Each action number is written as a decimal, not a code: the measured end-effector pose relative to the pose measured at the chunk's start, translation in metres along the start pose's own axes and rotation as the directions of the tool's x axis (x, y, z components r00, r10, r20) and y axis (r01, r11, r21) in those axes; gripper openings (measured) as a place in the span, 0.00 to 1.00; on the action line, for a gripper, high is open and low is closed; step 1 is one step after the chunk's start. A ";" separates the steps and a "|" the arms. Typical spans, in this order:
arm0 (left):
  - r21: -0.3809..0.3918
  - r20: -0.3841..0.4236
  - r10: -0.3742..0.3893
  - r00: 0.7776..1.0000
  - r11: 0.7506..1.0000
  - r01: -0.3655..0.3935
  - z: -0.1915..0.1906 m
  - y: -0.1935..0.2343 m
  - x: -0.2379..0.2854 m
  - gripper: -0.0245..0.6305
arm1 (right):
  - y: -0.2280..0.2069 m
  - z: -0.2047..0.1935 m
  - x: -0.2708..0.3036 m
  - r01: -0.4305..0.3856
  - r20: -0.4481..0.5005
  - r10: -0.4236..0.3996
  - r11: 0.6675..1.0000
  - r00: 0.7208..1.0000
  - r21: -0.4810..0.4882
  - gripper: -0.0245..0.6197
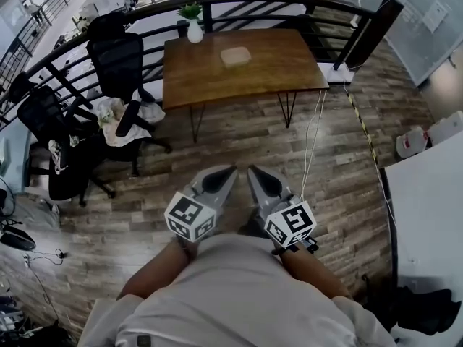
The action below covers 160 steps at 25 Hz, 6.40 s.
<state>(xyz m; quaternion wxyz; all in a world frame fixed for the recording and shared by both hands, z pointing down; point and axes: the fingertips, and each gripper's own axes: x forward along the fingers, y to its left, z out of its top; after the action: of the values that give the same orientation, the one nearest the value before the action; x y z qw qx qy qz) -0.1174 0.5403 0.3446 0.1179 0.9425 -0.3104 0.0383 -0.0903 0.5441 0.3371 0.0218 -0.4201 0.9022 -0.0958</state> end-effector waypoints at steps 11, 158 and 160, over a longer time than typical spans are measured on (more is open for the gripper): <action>-0.031 0.047 0.003 0.999 1.000 -0.002 0.030 -0.007 0.150 0.04 | -0.148 0.037 -0.012 -0.023 -0.036 0.021 0.999 0.999 -0.049 0.05; -0.242 -0.356 0.046 0.933 0.960 -0.139 -0.072 0.719 0.688 0.04 | -0.771 -0.231 0.632 0.028 -0.493 0.290 0.841 0.820 0.540 0.15; -0.244 -0.364 0.042 0.930 0.960 -0.139 -0.080 0.721 0.689 0.04 | -0.772 -0.243 0.633 0.043 -0.496 0.291 0.829 0.818 0.558 0.15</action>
<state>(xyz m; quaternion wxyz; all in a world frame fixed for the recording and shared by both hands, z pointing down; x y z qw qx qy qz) 0.0083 -0.3987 0.6657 0.2955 0.8802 -0.3296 0.1713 0.0531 -0.3865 0.7491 -0.1191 -0.2865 0.8286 -0.4660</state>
